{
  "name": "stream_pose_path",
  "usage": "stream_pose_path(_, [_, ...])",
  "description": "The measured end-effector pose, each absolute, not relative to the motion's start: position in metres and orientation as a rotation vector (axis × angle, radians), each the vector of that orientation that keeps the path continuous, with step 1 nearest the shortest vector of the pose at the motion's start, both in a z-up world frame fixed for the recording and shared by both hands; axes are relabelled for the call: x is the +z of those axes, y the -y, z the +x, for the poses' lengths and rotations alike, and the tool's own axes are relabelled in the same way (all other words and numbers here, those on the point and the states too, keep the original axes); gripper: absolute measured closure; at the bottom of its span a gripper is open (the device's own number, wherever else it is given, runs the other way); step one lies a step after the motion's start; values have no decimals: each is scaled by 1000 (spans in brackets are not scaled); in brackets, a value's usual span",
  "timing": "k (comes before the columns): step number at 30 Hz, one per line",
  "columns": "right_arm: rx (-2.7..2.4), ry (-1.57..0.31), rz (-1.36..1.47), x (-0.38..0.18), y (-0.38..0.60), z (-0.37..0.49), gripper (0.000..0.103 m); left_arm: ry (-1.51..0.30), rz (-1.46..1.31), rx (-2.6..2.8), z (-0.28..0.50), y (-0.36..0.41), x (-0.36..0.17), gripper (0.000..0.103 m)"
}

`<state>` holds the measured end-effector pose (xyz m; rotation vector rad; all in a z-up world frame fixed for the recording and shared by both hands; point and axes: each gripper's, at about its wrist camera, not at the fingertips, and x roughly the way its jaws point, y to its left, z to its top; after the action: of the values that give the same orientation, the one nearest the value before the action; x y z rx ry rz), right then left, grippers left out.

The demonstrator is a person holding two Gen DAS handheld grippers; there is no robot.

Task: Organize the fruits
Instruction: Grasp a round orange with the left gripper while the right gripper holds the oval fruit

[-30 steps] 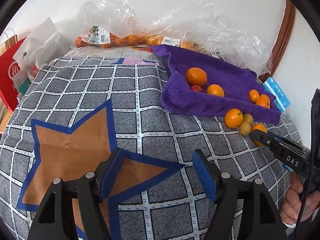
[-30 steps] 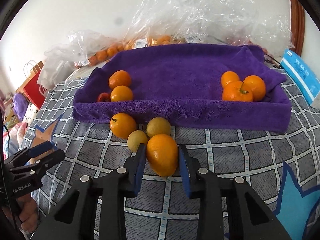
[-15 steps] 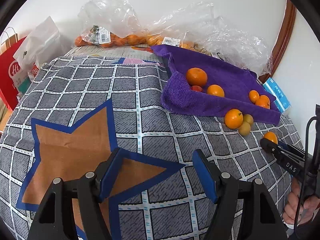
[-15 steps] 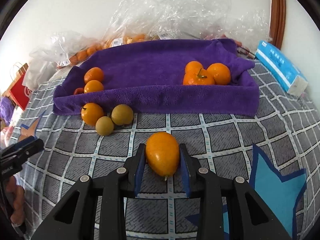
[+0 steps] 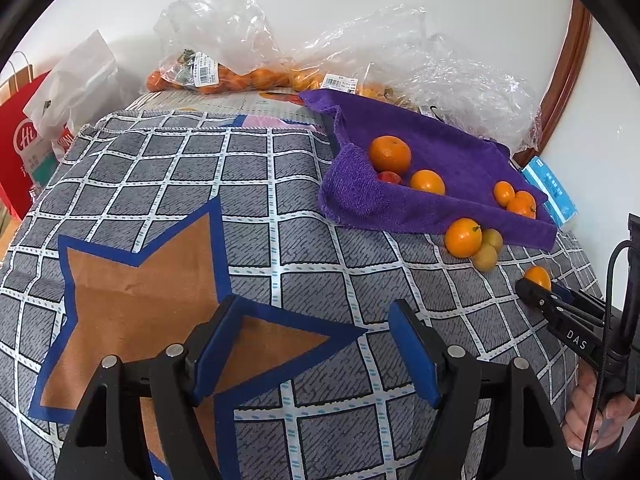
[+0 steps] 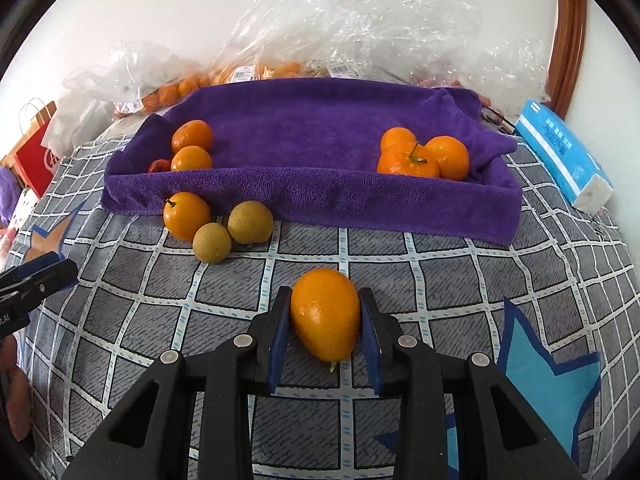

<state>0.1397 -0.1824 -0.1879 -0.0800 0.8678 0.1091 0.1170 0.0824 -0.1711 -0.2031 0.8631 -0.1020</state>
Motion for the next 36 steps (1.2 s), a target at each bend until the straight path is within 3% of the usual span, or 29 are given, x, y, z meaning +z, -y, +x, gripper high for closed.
stream_pose_path(17, [98,-816,-9,-179,199,130,71,-865,-233,-121,111,-84,-168,30])
stream_pose_path(24, [69,-773,-63,-174,212,120,71,-834,-170,-197,112,-32,-146,30])
stream_pose_path(36, [120,-788,29,-176,234,120,71,-878,-249,-204,164,15,-152,60])
